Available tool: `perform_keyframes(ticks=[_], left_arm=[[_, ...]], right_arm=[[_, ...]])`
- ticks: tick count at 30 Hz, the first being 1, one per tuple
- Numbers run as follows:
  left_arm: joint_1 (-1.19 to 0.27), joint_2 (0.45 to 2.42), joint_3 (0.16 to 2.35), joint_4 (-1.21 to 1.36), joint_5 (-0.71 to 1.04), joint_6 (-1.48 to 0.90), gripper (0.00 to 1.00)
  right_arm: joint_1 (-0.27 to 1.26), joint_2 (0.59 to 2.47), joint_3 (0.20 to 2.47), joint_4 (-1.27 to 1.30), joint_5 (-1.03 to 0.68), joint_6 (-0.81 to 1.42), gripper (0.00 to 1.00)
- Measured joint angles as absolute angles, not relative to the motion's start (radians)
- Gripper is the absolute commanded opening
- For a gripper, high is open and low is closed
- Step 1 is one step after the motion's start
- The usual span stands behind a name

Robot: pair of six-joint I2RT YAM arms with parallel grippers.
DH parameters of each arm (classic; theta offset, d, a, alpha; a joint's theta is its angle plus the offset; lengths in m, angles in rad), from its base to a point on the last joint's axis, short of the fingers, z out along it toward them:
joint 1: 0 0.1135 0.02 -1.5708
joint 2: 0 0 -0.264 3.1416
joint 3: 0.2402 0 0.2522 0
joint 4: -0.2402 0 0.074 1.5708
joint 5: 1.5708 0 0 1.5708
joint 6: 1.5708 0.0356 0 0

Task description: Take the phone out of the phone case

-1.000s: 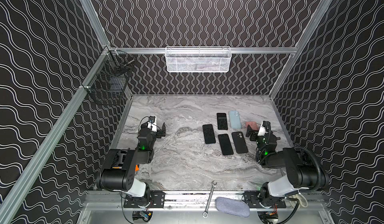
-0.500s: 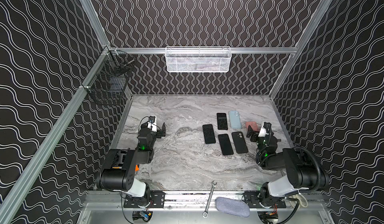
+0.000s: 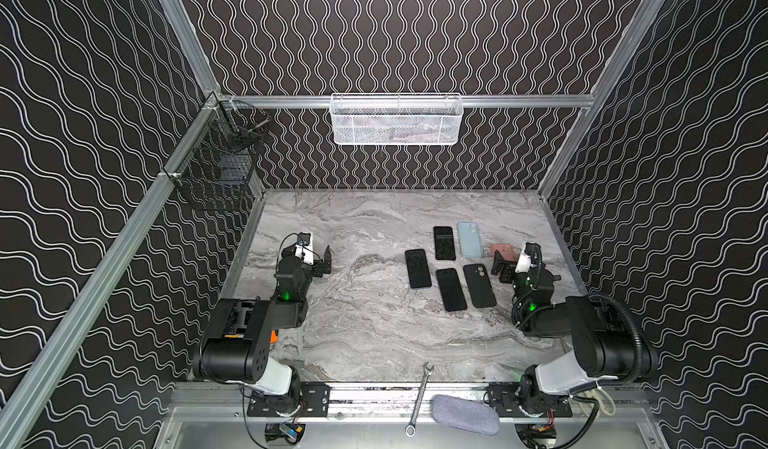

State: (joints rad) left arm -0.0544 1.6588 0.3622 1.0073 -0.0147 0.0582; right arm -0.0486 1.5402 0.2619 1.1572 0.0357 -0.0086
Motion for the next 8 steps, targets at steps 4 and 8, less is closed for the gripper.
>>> perform_keyframes(ticks=[4,8], left_arm=[[-0.054,1.663,0.367,1.005,-0.015,0.058,0.99],[-0.052,1.666,0.379,0.992,-0.014,0.058,0.99]], right_arm=[[-0.049,1.54,0.262,1.157,0.036,-0.009,1.0],[-0.049,1.54,0.262,1.157,0.037,-0.008,0.99]])
